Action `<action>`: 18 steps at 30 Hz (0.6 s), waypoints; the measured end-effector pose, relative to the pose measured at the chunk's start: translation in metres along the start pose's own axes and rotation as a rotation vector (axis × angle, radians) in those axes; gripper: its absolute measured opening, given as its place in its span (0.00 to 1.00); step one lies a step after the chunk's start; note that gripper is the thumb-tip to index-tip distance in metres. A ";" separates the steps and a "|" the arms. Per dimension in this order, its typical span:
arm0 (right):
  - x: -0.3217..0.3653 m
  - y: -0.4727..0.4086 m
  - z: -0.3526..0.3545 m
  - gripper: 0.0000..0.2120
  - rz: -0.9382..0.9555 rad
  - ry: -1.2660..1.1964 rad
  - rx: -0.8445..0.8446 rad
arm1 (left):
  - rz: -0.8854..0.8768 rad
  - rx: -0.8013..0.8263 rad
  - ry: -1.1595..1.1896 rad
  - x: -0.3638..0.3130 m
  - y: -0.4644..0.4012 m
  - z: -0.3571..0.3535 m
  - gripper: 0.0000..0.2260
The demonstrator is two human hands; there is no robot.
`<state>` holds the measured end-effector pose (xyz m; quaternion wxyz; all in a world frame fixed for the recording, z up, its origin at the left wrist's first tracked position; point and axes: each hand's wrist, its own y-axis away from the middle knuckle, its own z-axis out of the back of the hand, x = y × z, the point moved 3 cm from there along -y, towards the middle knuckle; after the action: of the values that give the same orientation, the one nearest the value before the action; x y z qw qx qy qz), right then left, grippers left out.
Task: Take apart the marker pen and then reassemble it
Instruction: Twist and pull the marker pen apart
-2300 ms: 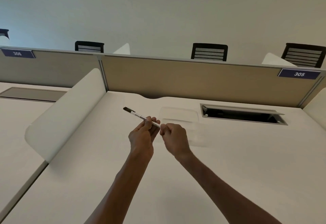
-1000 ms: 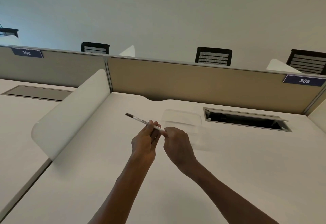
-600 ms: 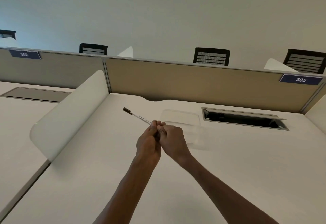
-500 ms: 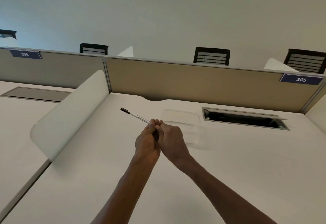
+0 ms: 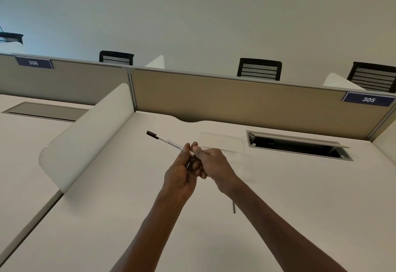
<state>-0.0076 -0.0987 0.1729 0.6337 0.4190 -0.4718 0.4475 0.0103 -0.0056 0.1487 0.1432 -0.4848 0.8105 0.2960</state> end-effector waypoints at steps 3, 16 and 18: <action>-0.003 0.000 0.002 0.19 -0.040 -0.053 0.008 | -0.006 -0.020 -0.025 0.003 0.001 0.001 0.10; -0.005 -0.001 0.022 0.17 0.019 0.208 0.024 | -1.154 0.092 -1.475 -0.029 0.019 0.021 0.10; -0.005 0.001 0.023 0.16 0.029 0.228 0.064 | -1.207 0.227 -1.675 -0.031 0.012 0.022 0.16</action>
<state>-0.0143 -0.1209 0.1732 0.6631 0.3783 -0.3882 0.5162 0.0142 0.0342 0.1514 0.8297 -0.4327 0.0969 0.3390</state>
